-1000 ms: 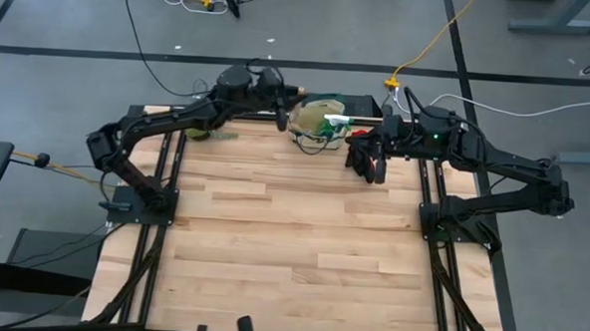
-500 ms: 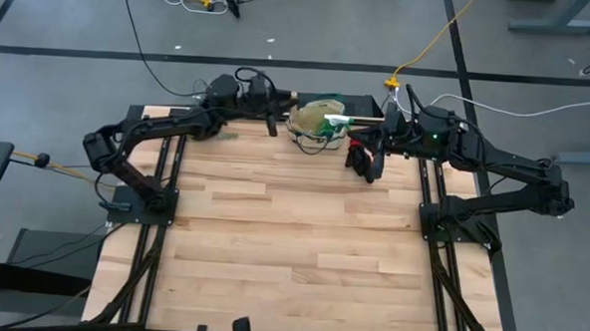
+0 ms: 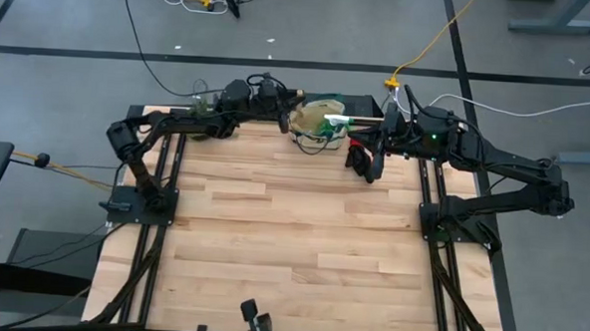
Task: Pick & Place Garden tools in Gardening bag
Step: Put the brown trowel into the white gardening bag
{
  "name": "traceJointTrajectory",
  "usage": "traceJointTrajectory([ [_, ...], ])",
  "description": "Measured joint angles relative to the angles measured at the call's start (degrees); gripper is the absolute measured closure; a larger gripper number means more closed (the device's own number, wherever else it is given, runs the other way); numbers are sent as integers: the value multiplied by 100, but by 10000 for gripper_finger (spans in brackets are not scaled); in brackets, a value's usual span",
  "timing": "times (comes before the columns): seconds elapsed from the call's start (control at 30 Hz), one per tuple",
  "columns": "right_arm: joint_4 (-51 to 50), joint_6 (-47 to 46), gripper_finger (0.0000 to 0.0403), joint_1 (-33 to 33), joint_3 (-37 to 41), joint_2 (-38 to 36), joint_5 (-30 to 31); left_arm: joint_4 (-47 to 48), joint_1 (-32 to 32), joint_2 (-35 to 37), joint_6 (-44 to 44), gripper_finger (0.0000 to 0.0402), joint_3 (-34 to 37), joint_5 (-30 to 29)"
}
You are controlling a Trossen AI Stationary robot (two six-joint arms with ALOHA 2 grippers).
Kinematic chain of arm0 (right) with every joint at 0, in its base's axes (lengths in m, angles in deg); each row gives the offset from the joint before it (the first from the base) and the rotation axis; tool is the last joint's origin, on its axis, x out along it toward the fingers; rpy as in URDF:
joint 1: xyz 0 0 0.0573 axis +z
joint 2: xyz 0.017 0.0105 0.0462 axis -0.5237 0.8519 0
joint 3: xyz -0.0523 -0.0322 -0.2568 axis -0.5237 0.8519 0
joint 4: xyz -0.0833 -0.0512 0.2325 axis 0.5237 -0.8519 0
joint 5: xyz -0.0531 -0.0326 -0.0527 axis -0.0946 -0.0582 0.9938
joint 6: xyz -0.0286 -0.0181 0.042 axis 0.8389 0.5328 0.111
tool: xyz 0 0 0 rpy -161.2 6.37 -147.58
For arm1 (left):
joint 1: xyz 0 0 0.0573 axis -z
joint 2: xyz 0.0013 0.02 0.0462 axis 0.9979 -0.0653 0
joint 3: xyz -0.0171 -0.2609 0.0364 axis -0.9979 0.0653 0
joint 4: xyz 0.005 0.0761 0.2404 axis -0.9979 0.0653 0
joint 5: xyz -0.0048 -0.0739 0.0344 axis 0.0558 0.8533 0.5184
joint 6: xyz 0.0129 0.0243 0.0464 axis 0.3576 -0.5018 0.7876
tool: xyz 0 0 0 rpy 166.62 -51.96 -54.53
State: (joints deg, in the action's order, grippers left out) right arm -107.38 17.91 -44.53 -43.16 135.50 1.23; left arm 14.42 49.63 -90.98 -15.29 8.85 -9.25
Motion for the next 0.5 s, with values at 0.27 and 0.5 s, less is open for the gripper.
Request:
traceJointTrajectory([
  [0.27,-155,17,403,0,0,2,-4,-138,-89,-391,-177,319,0,61],
  [0.5,-155,20,403,0,0,2,-2,-134,-93,-427,-186,319,0,76],
])
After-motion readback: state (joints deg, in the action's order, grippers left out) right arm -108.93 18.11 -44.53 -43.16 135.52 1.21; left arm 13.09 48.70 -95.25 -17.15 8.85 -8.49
